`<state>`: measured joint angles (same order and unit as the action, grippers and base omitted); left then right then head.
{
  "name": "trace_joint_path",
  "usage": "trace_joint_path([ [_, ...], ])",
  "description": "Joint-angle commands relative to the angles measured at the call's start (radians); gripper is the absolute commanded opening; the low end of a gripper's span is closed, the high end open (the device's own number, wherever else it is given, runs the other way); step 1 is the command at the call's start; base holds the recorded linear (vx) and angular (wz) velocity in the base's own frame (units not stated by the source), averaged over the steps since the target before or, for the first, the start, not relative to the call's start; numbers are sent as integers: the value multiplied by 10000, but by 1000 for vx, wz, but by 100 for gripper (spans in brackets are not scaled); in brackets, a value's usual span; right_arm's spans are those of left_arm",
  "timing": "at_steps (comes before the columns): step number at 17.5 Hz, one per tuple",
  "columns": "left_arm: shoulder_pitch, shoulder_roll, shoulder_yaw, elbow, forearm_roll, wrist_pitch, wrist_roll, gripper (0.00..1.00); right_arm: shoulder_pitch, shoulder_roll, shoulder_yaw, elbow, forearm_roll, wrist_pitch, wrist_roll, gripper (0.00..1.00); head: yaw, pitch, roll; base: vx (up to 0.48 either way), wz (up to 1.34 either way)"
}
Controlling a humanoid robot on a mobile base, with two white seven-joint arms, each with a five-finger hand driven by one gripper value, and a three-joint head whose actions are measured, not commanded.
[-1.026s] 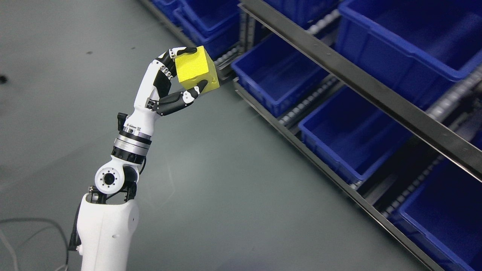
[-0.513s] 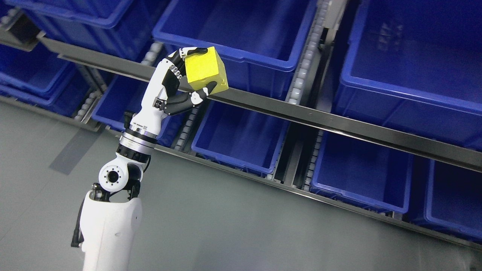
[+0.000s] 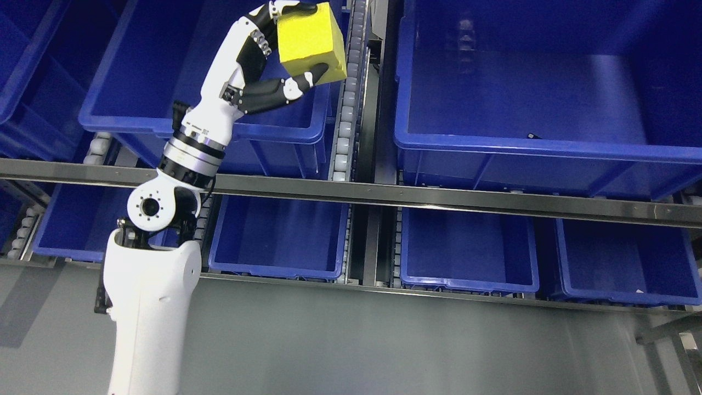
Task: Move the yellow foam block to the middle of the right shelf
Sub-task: 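Lower the cube into the upper blue bin and open the left hand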
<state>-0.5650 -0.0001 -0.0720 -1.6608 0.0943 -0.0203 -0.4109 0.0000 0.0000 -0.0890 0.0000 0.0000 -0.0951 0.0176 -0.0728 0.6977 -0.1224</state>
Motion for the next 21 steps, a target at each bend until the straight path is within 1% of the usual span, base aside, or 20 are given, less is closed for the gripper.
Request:
trace_joint_path([
  [1, -1436, 412, 413, -113, -343, 1871, 59, 43, -16, -175, 0, -175, -15, -15, 8, 100, 0, 0, 0, 93, -219],
  [3, -1468, 675, 794, 132, -788, 2195, 59, 43, -16, -175, 0, -175, 0, -30, 8, 100, 0, 0, 0, 81, -188],
  [4, -1483, 828, 1040, 163, -972, 2531, 59, 43, -31, -175, 0, -175, 0, -15, 8, 100, 0, 0, 0, 47, -81],
  [6, -1407, 1287, 1287, 164, -1066, 2841, 59, 45, -31, -175, 0, -175, 0, -15, 8, 100, 0, 1, 0, 44, -77],
  [8, -1224, 1900, 1410, 179, -1066, 2841, 59, 48, -16, -175, 0, -175, 0, -15, 8, 100, 0, 3, 0, 32, -49],
  [10, -811, 2345, 1532, 179, -1066, 2841, 59, 51, -31, -175, 0, -175, 0, -15, 8, 100, 0, 3, 0, 18, -12],
  [14, 79, 2563, 2084, 194, -1066, 2795, 59, 54, -31, -175, 0, -175, 0, -15, 8, 100, 0, 3, 0, 3, 0],
  [16, 158, 2624, 2116, 225, -1234, 2811, 105, 64, -31, -175, 0, -175, 0, -15, 8, 100, 0, 3, 0, 0, 0],
  [18, 158, 2579, 2086, 454, -1708, 2811, 105, 84, -31, -175, 0, -175, 0, -15, 8, 100, 0, 3, 0, 0, 0],
  [19, 143, 2517, 2055, 470, -1801, 2811, 105, 91, -31, -175, 0, -175, 0, -15, 8, 100, 0, 3, 0, 0, 0],
  [21, 36, 2456, 1948, 471, -1802, 2811, 105, 99, -16, -175, 0, -175, 0, -15, 8, 100, 0, 3, 0, 0, 0],
])
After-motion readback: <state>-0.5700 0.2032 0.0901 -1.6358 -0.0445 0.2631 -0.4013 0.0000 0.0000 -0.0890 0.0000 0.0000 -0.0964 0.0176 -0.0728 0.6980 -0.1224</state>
